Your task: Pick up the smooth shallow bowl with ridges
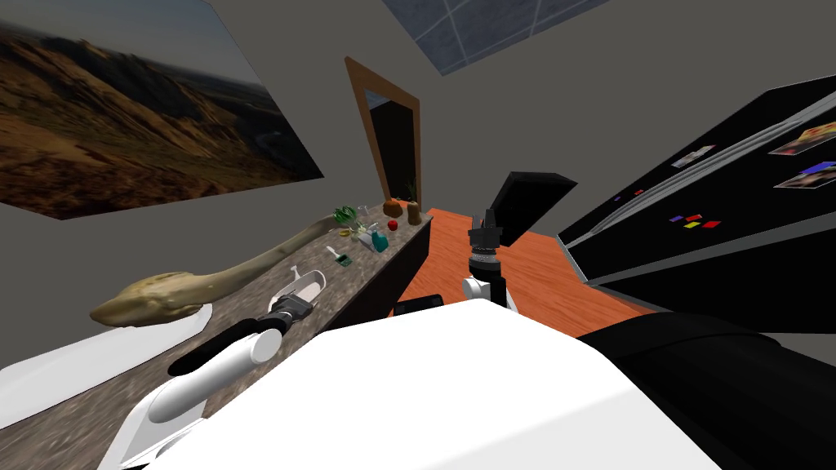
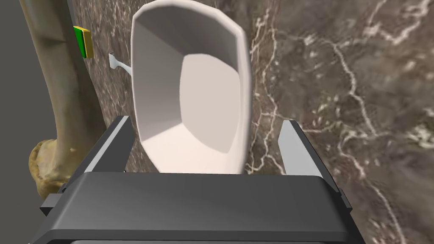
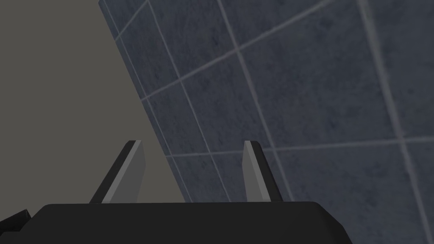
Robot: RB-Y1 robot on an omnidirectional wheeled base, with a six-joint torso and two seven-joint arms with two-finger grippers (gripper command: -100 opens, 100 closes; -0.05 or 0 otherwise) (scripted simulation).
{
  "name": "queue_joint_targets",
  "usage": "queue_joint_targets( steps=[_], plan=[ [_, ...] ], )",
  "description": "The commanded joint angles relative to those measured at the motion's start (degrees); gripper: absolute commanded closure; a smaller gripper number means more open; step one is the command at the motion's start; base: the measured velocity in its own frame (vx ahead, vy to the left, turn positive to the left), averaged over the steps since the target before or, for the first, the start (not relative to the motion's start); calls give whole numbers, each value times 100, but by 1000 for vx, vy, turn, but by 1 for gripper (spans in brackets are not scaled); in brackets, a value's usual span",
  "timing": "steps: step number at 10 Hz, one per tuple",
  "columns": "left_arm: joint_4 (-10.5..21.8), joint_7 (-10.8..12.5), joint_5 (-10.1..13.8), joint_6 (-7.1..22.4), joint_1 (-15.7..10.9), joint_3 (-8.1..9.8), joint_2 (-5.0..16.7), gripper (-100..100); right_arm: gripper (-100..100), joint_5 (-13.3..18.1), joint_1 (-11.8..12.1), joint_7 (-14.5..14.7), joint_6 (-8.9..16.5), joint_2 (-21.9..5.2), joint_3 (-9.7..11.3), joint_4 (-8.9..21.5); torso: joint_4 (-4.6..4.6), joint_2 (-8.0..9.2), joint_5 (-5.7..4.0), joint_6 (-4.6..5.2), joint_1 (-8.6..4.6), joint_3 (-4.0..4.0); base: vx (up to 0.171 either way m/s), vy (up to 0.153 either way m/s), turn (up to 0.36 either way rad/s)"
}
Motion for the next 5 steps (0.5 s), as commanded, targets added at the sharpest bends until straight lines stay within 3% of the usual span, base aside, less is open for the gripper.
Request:
queue_joint_targets(
  steps=[1,2,3,4,5],
  plan=[
    [82,15,17,162,25,2,-14,-100,0,0,0,0,0,0,0,0,0,0,0,0,0,0,44,10,-6],
    [23,15,12,114,25,6,-12,-100,0,0,0,0,0,0,0,0,0,1,0,0,-2,0,19,4,0],
    [25,18,12,137,29,5,-15,0,0,0,0,0,0,0,0,0,1,8,-1,0,-5,4,0,0,0],
    [206,-20,-34,15,-50,-32,-27,-100,0,0,0,0,0,0,0,0,3,13,-1,0,-6,8,21,8,-10],
    [279,-35,-53,-32,-82,-46,-32,-100,0,0,0,0,0,0,0,0,2,10,-1,0,-4,6,31,21,-11]
  ],
)
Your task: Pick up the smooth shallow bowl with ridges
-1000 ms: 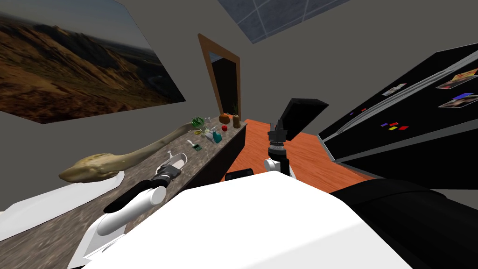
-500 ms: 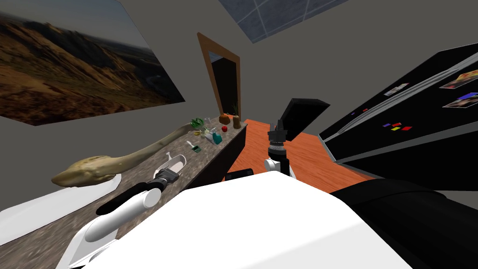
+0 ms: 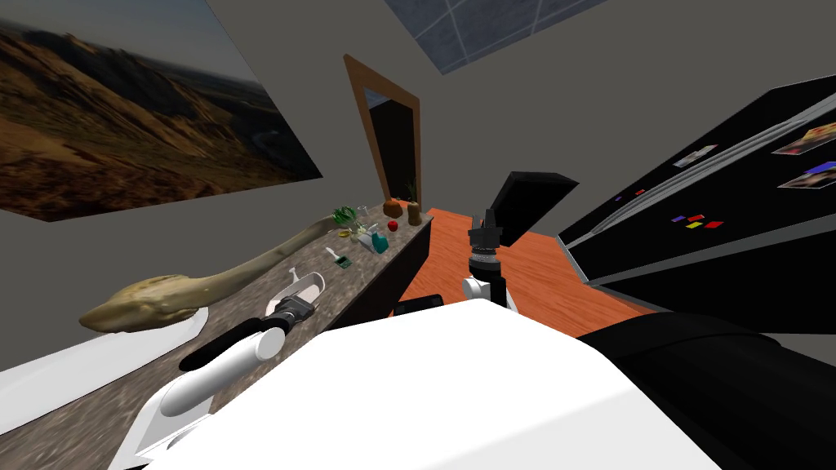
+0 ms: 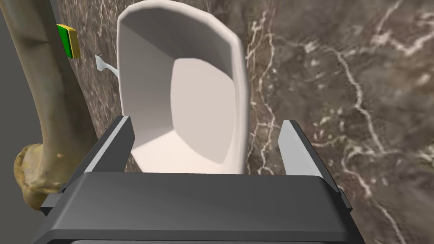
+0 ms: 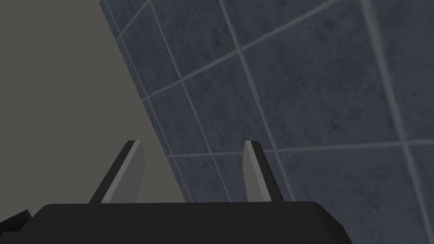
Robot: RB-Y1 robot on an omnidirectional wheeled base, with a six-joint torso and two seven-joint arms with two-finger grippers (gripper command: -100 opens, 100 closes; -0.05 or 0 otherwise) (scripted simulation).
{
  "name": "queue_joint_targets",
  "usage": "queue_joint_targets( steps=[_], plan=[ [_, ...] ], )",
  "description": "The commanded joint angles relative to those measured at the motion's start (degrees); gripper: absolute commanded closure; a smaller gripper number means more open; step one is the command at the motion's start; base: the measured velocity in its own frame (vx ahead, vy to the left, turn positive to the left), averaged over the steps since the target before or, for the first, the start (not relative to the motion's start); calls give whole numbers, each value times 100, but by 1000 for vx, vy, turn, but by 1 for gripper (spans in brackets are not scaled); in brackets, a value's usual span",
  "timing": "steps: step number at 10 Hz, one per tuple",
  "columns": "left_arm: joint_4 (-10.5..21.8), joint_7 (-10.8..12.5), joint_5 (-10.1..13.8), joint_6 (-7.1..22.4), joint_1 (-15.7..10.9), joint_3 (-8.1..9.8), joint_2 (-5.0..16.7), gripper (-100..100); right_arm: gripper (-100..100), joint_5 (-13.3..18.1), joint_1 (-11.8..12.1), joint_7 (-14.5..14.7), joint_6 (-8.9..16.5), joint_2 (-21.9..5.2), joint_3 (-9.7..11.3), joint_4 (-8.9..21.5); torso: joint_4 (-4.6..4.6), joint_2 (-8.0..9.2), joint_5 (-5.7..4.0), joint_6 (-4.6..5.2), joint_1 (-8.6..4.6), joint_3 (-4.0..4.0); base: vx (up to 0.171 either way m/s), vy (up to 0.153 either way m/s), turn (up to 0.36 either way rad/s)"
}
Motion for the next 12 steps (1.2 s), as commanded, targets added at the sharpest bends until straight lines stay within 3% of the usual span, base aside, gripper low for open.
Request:
queue_joint_targets(
  steps=[1,2,3,7,8,9,11,12],
  plan=[
    [164,-43,-37,-132,-53,-35,-20,-100,0,0,0,0,0,0,0,0,0,0,0,0,0,0,35,27,-11],
    [105,-25,-37,-80,-36,-31,-24,-100,0,0,0,0,0,0,0,0,-1,-2,1,0,2,-1,16,12,-4],
    [117,-31,-42,-101,-39,-36,-27,100,0,0,0,0,0,0,0,0,0,3,0,-1,-2,2,0,0,0],
    [121,-32,-41,-91,-35,-39,-28,100,0,0,0,0,0,0,0,0,6,13,-5,-1,-9,9,0,0,0],
    [122,-32,-41,-90,-35,-40,-28,0,0,0,0,0,0,0,0,0,7,14,-7,-1,-10,10,0,0,0],
    [-54,2,18,11,40,9,-5,100,0,0,0,0,0,0,0,0,7,15,-8,-1,-12,11,-22,-10,12],
    [-84,-2,35,9,74,12,-9,100,0,0,-1,0,0,0,0,0,12,35,-13,-5,-24,23,-32,-14,13],
    [-95,2,40,23,82,15,-10,0,0,0,-1,0,0,0,0,0,13,30,-14,-3,-22,21,0,0,0]
  ],
)
